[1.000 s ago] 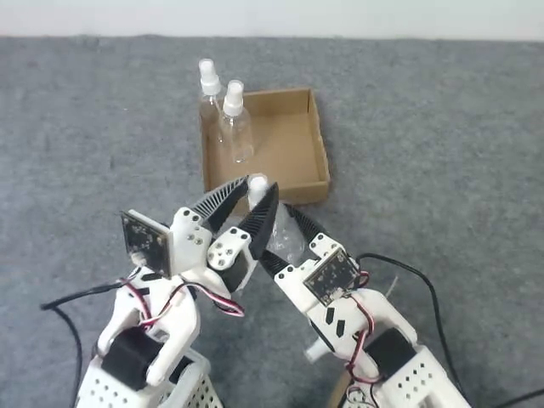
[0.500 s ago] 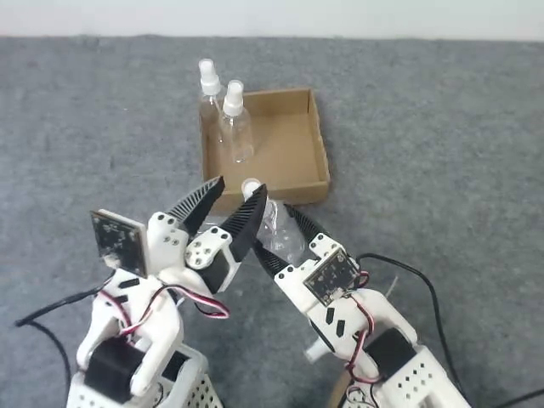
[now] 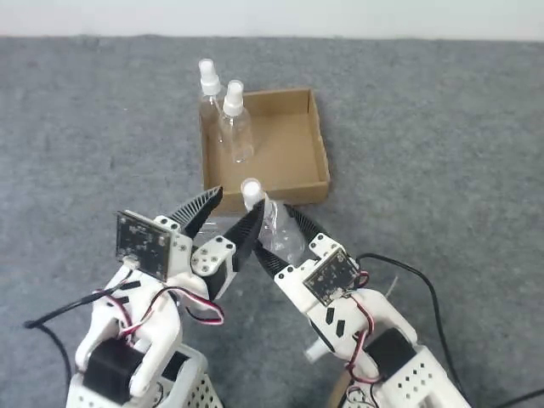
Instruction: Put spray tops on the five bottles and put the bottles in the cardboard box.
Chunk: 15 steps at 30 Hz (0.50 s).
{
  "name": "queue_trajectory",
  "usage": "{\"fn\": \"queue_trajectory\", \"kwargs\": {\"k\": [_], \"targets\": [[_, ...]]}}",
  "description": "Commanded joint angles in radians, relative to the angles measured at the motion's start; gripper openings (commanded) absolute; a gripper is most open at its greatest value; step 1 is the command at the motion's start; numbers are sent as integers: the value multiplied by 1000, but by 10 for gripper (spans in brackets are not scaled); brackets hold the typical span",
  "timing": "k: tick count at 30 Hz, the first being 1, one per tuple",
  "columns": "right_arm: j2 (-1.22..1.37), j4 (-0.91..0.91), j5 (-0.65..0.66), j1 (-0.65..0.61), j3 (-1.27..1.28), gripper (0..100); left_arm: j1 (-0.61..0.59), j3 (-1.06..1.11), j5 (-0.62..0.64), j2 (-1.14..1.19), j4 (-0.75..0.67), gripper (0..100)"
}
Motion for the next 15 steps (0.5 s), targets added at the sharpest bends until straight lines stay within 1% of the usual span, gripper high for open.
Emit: {"fn": "queue_trajectory", "kwargs": {"k": [1, 7, 9, 15], "targets": [[-24, -2, 9, 16, 21, 7, -3, -53, -51, -5, 34, 193], [-24, -1, 9, 16, 21, 7, -5, -18, -126, -3, 34, 193], [-24, -1, 9, 16, 21, 7, -11, -18, -132, -5, 35, 193], [-24, -1, 9, 16, 21, 7, -97, -33, -130, -5, 32, 193]]}}
